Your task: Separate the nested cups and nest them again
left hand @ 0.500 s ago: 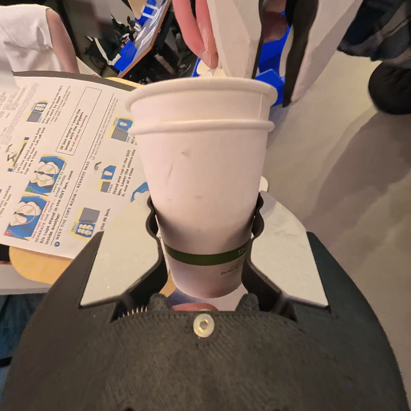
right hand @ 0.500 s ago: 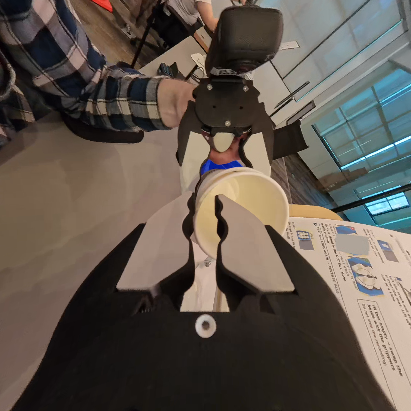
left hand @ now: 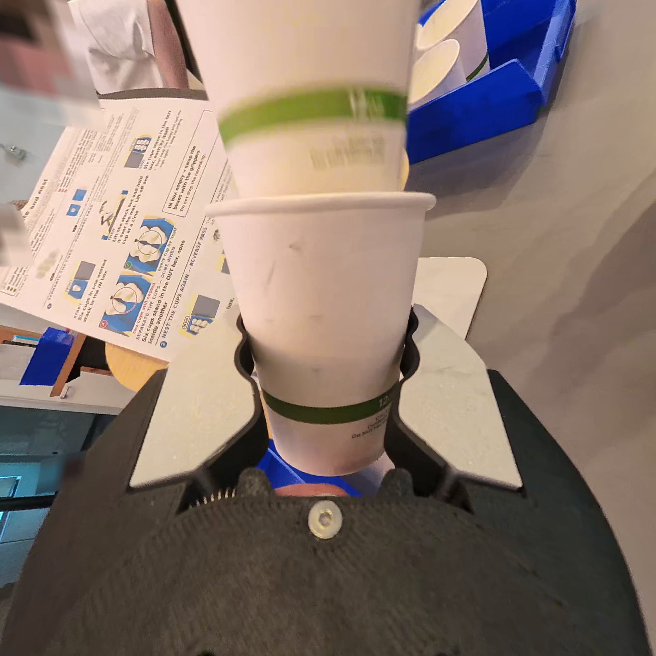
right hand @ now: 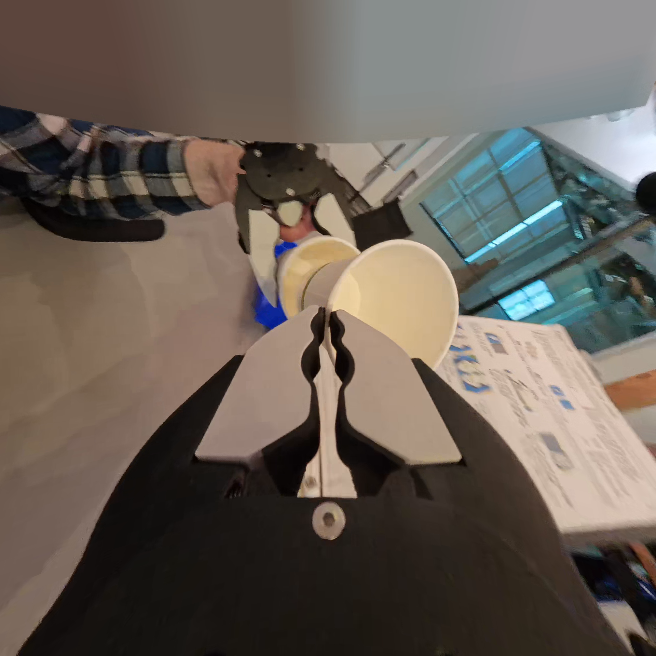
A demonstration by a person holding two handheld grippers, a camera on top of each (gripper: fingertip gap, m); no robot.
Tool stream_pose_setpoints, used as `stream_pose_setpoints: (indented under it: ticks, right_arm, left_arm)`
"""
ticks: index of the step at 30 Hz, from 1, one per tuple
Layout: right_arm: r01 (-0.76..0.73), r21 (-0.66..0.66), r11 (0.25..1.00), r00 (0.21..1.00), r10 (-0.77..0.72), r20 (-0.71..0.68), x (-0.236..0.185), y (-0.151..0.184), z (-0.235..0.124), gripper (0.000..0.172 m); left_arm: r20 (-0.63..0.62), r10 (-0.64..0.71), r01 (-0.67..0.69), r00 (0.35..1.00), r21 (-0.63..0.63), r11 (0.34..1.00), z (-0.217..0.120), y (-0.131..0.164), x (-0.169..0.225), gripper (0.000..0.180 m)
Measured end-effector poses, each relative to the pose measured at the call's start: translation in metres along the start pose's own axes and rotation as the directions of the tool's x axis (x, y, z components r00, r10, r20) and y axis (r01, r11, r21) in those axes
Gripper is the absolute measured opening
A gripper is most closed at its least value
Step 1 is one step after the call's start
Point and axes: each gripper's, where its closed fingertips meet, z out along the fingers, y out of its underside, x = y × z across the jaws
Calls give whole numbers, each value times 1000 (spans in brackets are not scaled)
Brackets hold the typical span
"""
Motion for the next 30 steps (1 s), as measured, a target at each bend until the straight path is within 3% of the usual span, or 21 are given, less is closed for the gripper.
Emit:
stream_pose_setpoints:
  ticks: [3,5,8,12,20,26,30]
  right_arm:
    - [-9,-99,995,988,-6,-153,25,9,-52,3]
    - [-47,-277,960,961,-32,-275,39,34,-90,3]
    - [-197,-496,846,922,-12,-387,45,80,-144,3]
    - [-389,-649,654,900,120,-419,26,139,-185,3]
    - [-578,-788,210,789,389,-475,-28,231,-225,3]
    - [-582,-806,109,726,517,-454,-49,266,-221,3]
    - [-555,-825,102,725,546,-420,-55,280,-212,3]
  left_arm:
    - [10,-5,5,1000,-5,1000,-2,3,-4,83]
    - [-17,-20,21,1000,21,1000,-4,-1,-1,83]
    - [-9,-8,8,1000,0,1000,-2,1,-1,83]
    - [-24,-11,10,1000,-8,1000,2,3,2,83]
    - [-48,-7,6,999,-16,1000,7,6,7,83]
    - [-46,-6,5,999,-16,1000,5,6,6,83]
    - [-44,-3,2,999,-14,1000,4,5,6,83]
